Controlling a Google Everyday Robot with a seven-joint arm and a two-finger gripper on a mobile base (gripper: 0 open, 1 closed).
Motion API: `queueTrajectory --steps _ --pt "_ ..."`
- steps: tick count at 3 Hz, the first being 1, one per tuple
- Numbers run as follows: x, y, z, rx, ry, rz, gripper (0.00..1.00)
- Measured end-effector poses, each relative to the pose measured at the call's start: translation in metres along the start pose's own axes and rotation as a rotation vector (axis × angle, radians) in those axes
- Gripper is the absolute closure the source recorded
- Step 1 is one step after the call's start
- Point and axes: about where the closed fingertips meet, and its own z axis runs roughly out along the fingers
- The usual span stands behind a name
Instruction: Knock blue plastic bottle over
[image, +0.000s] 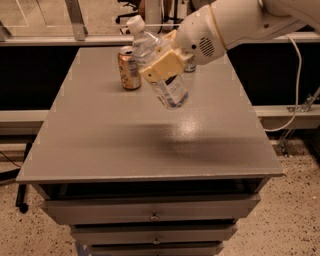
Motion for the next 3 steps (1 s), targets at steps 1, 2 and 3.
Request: queueTrajectory --steps 1,2,3 --pt "0.052 0.019 -0.027 -0.089 0.241 0.087 1.00" --pt "0.083 0.041 -0.036 -0.171 0.398 0.113 1.00" --pt "0.082 0.040 -0.033 -0.164 0.393 0.114 0.98"
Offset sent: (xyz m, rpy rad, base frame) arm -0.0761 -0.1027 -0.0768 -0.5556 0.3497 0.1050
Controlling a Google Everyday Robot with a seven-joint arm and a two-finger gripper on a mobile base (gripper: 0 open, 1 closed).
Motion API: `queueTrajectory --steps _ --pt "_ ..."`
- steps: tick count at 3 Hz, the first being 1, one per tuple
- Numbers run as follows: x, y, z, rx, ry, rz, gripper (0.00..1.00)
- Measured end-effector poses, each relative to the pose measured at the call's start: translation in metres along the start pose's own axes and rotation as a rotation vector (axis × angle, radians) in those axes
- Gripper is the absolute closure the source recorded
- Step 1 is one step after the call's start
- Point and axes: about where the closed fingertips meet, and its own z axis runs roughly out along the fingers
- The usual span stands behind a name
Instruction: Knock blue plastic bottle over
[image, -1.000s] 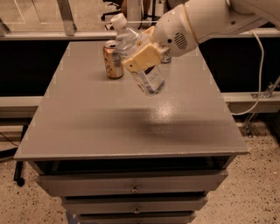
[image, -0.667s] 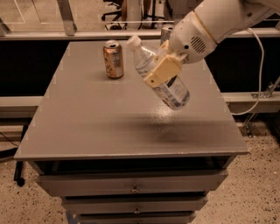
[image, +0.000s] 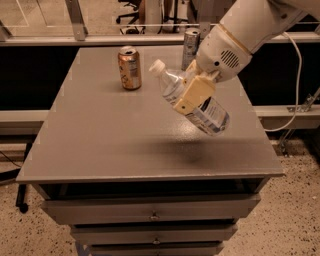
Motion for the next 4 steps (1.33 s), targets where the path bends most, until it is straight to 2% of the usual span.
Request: queueTrajectory --steps 1,2,3,4 --pt "-0.013 -0.007 0.008 0.028 -0.013 0.017 0.76" --pt "-0.029 -0.021 0.021 0.080 -0.025 0.041 0.76" --pt "-0.047 -0.038 0.037 0.139 -0.016 0.053 0.97" --pt "-0.067 -0.050 0.056 0.171 0.028 0.023 0.81"
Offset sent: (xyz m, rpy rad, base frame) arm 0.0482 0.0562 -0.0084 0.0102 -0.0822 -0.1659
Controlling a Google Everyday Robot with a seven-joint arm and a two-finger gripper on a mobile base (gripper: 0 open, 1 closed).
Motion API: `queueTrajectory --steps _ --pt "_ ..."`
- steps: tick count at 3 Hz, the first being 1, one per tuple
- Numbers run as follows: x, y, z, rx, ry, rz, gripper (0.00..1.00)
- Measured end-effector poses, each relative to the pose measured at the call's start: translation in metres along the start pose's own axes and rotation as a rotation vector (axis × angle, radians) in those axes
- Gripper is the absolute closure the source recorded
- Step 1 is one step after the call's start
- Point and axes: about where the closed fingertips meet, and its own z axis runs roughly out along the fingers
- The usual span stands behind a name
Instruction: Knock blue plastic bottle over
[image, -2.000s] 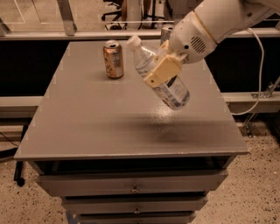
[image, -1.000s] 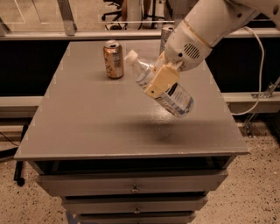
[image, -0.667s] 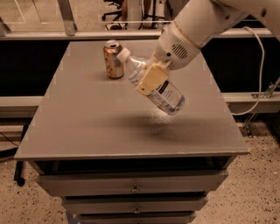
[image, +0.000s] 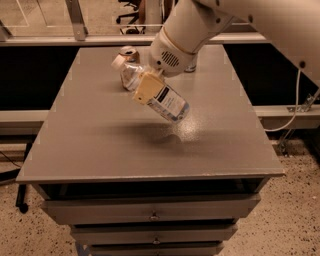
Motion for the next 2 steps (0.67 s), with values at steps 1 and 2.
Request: queueTrajectory --steps 1,2 --pt "-0.0116 0.0009 0.0085 0.000 0.035 -0.053 0.59" --pt "-0.0128 0.0018 0.0094 -0.001 0.036 -0.057 0.36"
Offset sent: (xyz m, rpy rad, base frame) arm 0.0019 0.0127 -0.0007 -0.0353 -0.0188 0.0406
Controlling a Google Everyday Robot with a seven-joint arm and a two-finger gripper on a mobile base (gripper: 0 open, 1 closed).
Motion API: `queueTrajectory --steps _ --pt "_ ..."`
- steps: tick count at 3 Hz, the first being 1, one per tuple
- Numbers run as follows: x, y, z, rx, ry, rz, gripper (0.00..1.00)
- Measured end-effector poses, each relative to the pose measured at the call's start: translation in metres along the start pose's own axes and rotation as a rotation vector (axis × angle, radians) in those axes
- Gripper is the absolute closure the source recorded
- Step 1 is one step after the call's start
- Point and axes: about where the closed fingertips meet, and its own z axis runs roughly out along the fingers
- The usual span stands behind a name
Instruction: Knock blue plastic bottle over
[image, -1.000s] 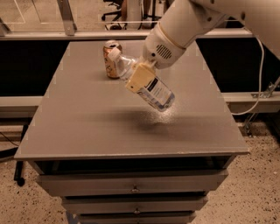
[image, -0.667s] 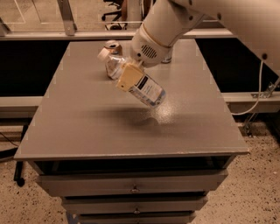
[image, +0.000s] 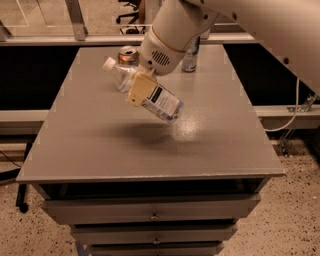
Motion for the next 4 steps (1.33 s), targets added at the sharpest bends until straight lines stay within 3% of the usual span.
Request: queueTrajectory --steps 1,2,4 --pt "-0.001 0.001 0.001 -0.001 0.001 -0.003 0.11" --pt "0.010 0.010 0.017 -0.009 0.059 -0.018 0.00" --pt "0.059 0.037 0.058 0.001 0.221 -0.038 0.00"
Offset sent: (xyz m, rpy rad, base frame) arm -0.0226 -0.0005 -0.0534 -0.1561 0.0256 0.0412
